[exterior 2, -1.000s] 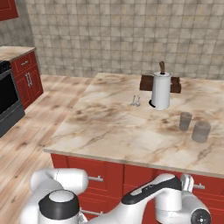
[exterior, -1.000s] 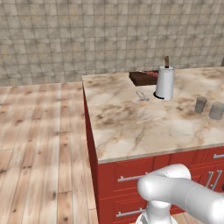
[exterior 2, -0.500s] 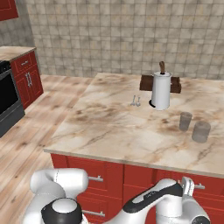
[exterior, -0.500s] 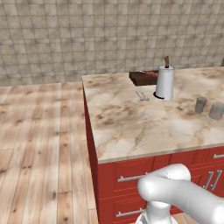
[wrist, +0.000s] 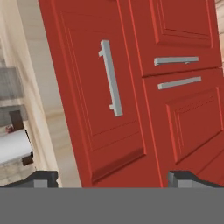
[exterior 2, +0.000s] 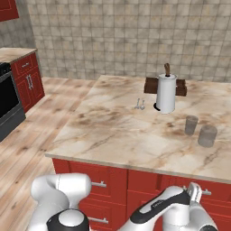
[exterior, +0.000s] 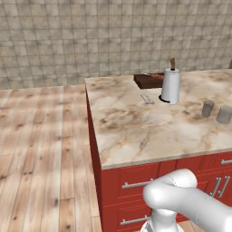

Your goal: Take the tongs from the drawer on the right and place them on the dining counter next to the tray containing the kebab skewer.

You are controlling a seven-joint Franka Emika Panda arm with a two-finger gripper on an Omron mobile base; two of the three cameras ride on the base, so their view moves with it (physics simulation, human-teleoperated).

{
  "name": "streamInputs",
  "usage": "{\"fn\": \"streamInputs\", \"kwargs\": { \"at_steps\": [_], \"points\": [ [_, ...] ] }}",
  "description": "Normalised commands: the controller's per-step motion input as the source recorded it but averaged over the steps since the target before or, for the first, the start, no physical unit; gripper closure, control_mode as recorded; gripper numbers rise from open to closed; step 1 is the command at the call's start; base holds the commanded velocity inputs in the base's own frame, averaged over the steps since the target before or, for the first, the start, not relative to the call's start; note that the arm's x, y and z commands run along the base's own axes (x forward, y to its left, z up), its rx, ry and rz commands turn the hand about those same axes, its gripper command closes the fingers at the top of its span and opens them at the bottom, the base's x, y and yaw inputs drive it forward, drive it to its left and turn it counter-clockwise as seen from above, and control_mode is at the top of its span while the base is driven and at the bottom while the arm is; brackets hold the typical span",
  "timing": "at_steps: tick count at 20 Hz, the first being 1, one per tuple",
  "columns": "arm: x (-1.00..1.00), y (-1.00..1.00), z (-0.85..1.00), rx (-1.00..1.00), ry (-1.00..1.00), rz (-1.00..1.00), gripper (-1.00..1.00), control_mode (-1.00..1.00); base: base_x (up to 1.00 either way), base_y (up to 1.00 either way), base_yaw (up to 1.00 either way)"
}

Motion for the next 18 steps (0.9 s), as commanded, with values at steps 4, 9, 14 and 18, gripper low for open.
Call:
{"fn": "streamInputs", "kwargs": {
  "at_steps": [4, 9, 14, 18],
  "points": [
    [0.15, -0.12, -0.03, 0.03, 0.0, 0.0, -1.0, -1.0, 0.0, 0.0, 0.0],
    [0.16, -0.16, -0.05, 0.03, -0.01, 0.0, -1.0, -1.0, 0.0, 0.0, 0.0],
    [0.11, -0.06, -0.15, 0.02, -0.04, 0.0, -1.0, -1.0, 0.0, 0.0, 0.0],
    [0.12, -0.01, -0.17, 0.01, -0.04, 0.0, -1.0, -1.0, 0.0, 0.0, 0.0]
  ]
}}
